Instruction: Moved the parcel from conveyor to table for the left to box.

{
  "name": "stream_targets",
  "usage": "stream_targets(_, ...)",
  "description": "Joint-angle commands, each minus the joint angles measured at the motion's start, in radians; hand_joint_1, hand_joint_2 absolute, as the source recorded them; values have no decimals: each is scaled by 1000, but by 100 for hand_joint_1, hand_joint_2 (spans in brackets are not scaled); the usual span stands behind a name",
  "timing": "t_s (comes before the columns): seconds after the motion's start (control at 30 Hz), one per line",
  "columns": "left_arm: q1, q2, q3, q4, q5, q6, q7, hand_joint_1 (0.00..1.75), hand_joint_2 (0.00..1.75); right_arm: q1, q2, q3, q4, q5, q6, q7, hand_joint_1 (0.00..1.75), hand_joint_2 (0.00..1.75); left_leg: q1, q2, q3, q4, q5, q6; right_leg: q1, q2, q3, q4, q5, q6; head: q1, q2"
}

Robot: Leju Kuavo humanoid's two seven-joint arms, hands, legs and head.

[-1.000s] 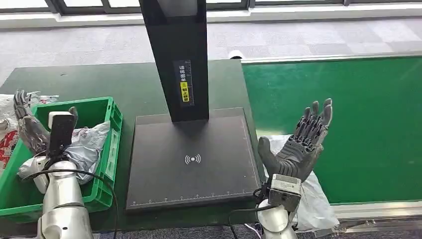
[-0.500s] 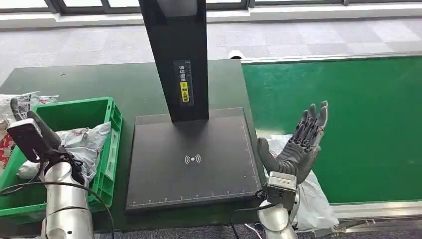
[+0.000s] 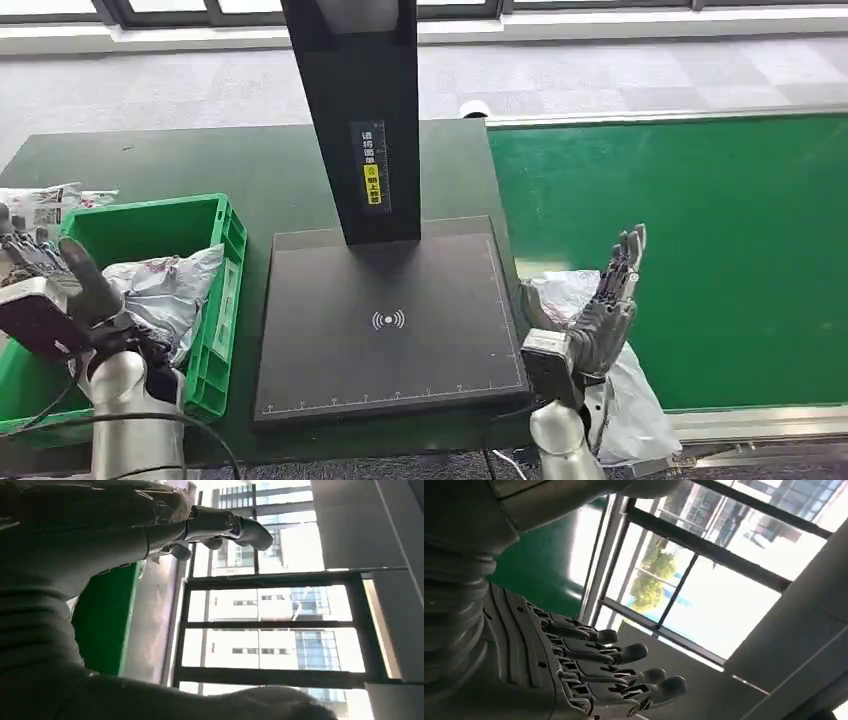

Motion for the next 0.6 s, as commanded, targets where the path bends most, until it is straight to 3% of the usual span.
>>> stream_targets(0.03,206,6,-364,-352,15,-29,6,0,175,-108,14,-417,359,555,2,364,0,175,1,-2,2,-2,0,1,2,-2,4,-3,0,0,0,0)
stream_targets(0.07,242,-6,-407,-398,51,-66,6,0,175,-133,-37,-406,495,771,44,601,0,175,1,-2,4,-3,0,1,1,-3,5,-4,0,-1,0,0)
stream_targets(0.1,264,-21,-434,-398,64,-61,6,0,175,-159,-78,-394,590,794,26,674,0,175,1,-2,2,-1,0,0,1,-2,3,-3,0,0,0,0)
stream_targets(0.3,266,-23,-444,-329,121,-85,6,0,175,-239,-125,-390,750,790,2,736,0,175,0,0,5,-4,1,1,0,-2,5,-5,1,0,0,0)
stream_targets(0.6,283,-15,-460,-300,160,-106,6,0,175,-205,-141,-403,722,753,12,770,0,175,0,-1,4,-3,0,0,1,-3,4,-3,0,0,0,0)
